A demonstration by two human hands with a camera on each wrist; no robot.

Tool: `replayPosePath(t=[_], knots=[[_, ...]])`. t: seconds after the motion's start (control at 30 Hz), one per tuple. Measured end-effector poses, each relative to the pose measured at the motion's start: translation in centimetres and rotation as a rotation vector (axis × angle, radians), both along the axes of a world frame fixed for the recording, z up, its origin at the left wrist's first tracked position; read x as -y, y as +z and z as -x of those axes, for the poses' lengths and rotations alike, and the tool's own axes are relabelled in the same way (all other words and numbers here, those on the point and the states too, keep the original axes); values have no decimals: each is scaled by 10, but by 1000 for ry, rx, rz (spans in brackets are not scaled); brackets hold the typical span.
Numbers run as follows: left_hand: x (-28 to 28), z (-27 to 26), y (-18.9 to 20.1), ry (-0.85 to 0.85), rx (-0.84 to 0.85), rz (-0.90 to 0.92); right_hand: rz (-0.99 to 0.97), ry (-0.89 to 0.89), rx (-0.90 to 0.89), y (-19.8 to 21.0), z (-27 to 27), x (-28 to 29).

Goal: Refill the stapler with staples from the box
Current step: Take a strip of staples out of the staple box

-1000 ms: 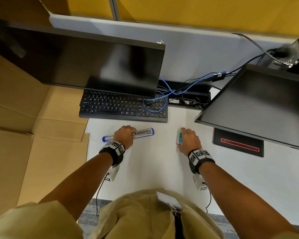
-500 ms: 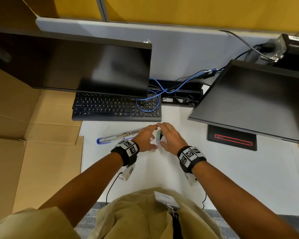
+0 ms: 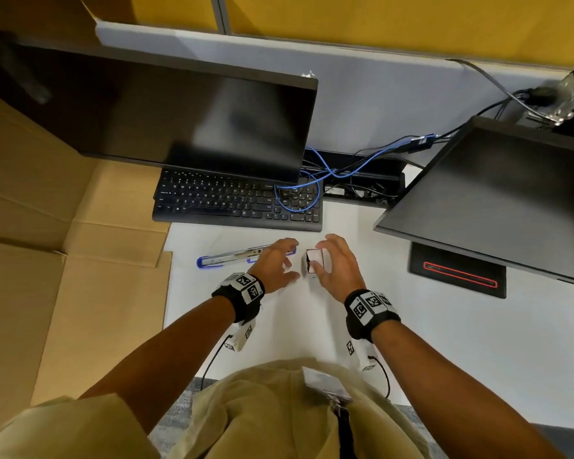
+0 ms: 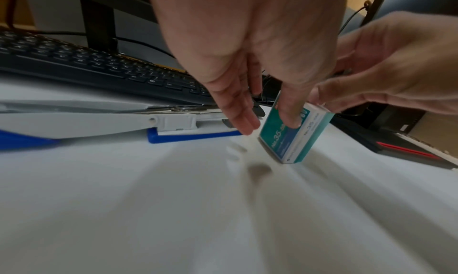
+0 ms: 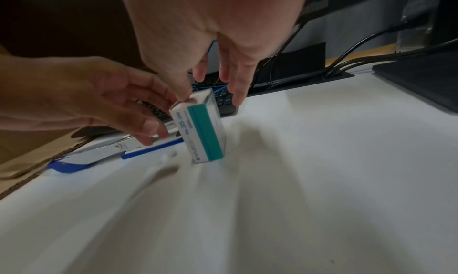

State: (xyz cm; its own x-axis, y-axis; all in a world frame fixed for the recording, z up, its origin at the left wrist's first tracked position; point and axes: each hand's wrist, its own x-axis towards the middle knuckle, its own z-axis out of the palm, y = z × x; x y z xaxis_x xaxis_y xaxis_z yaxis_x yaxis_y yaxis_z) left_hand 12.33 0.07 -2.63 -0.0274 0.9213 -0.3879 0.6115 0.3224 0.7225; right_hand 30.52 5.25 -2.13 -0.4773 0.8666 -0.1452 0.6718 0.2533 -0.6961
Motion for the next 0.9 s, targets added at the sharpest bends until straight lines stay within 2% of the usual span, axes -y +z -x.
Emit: replayPosePath(t=[0.17,0.37,0.57,0.77,0.9], knots=[[-7,-7,10,-77,-46,-166,94,80,-15,-3,0,1],[-15,-10,11,-186,-165,-156,174,256,99,6,-4,-6],[-16,-15,12,-176,-307,-165,4,198,90,-3,-15,-5],[-26,-29,21,-185,-443,-173,49,92,36,1,-21,8],[-30,-25,22,-158,-441,-143,109,13,-8,7,-14,6]])
